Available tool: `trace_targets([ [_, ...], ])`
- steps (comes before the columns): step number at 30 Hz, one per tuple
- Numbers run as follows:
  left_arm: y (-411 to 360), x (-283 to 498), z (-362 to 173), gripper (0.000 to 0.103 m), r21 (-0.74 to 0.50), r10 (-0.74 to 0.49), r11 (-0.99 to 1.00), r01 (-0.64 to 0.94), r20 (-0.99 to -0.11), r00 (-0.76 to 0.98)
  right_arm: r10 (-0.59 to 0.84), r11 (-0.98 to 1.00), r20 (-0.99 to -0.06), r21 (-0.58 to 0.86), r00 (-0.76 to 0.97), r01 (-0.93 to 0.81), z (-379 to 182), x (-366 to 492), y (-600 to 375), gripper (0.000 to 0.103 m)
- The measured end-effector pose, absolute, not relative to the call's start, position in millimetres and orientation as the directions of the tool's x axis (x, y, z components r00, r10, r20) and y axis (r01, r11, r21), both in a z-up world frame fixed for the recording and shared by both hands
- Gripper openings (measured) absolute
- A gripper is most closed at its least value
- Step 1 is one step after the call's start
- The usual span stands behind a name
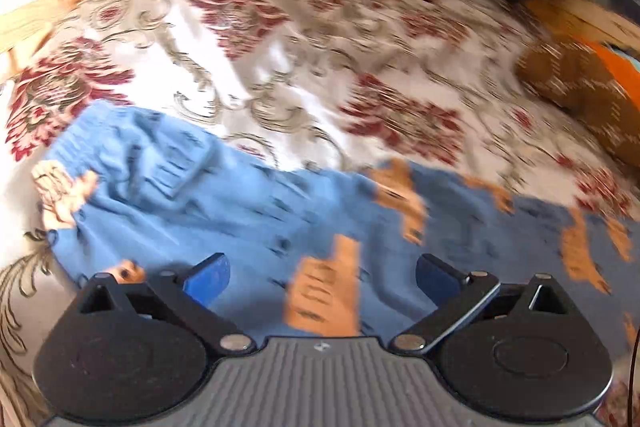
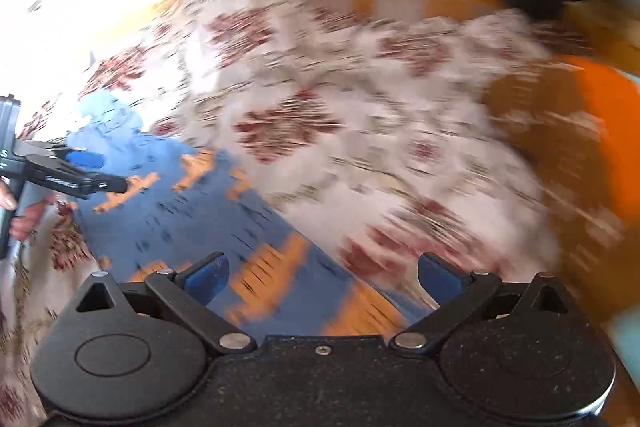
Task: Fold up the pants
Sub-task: 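Grasp the folded pants edge with the left tool while the right tool grasps the cuff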
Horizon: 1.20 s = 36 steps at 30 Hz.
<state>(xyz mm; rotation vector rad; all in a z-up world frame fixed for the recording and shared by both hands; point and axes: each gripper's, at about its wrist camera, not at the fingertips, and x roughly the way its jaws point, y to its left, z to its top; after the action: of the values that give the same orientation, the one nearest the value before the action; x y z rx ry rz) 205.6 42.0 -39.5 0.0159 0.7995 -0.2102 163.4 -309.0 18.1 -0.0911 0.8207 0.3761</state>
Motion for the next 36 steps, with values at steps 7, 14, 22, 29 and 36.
trace_targets([
  [7, 40, 233, -28, 0.096, -0.124, -0.337, 0.930, 0.347, -0.664, 0.667, 0.518, 0.817, -0.741, 0.280, 0.428, -0.505, -3, 277, -232, 0.099],
  [14, 0, 248, -45, 0.096, 0.165, -0.321, 0.812, 0.560, -0.676, 0.664, 0.708, 0.691, -0.680, 0.612, 0.189, -0.385, -43, 370, -214, 0.073],
  [22, -30, 273, -60, 0.043, 0.344, -0.273, 0.575, 0.742, -0.774, 0.571, 0.741, 0.651, -0.659, 0.657, 0.129, -0.381, -67, 383, -208, 0.049],
  [29, -24, 273, -62, 0.003, 0.317, -0.261, 0.557, 0.768, -0.811, 0.524, 0.764, 0.615, -0.640, 0.686, 0.080, -0.389, -77, 390, -201, 0.033],
  [36, -14, 259, -57, 0.003, 0.306, -0.288, 0.575, 0.758, -0.792, 0.538, 0.806, 0.532, -0.590, 0.751, -0.038, -0.390, -81, 387, -202, 0.037],
])
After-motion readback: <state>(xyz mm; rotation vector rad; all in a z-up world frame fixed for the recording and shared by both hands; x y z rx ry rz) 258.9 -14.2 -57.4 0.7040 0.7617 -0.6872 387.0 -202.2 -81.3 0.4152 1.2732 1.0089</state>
